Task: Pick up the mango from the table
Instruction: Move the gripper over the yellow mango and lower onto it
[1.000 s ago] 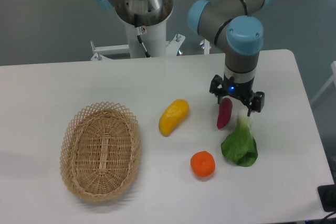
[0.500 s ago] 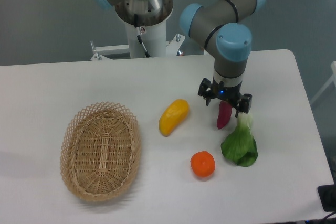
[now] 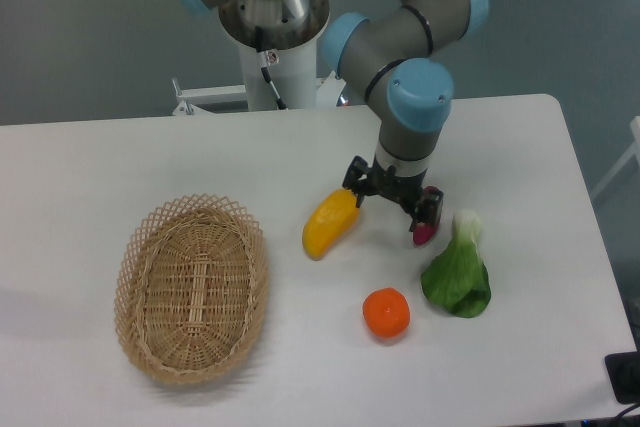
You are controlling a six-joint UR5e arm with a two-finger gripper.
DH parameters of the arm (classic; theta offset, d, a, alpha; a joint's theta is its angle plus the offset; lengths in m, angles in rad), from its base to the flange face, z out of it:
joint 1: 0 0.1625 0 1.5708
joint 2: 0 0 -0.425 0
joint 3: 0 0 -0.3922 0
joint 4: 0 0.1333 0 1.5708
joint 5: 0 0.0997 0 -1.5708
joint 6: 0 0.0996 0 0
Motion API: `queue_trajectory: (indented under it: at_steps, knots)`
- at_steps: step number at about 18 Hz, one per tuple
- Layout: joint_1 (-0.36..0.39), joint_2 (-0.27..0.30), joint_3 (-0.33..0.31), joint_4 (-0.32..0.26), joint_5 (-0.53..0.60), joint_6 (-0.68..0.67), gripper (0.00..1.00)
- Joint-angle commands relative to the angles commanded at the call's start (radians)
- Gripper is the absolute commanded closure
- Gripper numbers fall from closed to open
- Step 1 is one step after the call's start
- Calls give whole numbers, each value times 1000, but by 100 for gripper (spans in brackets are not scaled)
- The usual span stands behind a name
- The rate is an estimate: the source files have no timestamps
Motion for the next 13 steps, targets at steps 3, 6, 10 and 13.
queue_trajectory:
  at_steps: [3, 6, 10, 13]
  knots:
    - [-34, -3, -2, -11, -8, -8, 0]
    - [-77, -11, -8, -14, -5, -52, 0]
    - [-98, -14, -51, -9, 2, -54, 0]
    - [-100, -17, -61, -6, 3, -54, 0]
